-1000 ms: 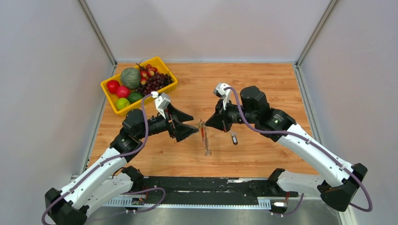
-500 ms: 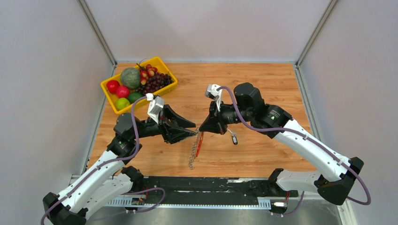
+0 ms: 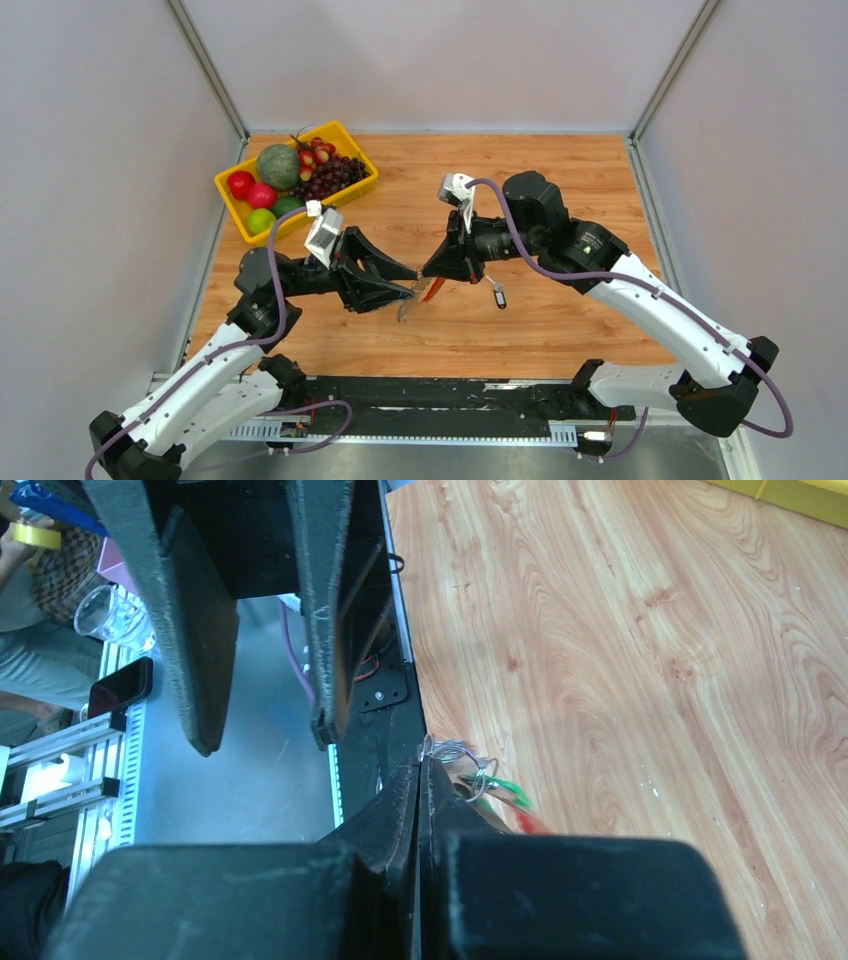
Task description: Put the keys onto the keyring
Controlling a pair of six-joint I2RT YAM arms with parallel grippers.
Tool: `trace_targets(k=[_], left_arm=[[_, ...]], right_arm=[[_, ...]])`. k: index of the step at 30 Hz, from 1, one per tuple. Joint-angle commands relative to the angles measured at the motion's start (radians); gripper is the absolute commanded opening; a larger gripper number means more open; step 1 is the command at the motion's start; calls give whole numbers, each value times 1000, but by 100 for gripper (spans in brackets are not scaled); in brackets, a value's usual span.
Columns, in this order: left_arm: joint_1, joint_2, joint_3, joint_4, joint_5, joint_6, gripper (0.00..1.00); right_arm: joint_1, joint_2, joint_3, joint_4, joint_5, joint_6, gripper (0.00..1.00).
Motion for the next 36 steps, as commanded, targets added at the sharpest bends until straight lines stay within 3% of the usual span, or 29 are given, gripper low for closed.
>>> trace_targets(k=[1,36], left_arm=[[-6,11,3,56,22,-18,51],[-10,13,-8,63,24,-17,55]], right_arm=[[15,-13,59,11,-57,-12,0],[77,21,181,-58,19,-27,0]])
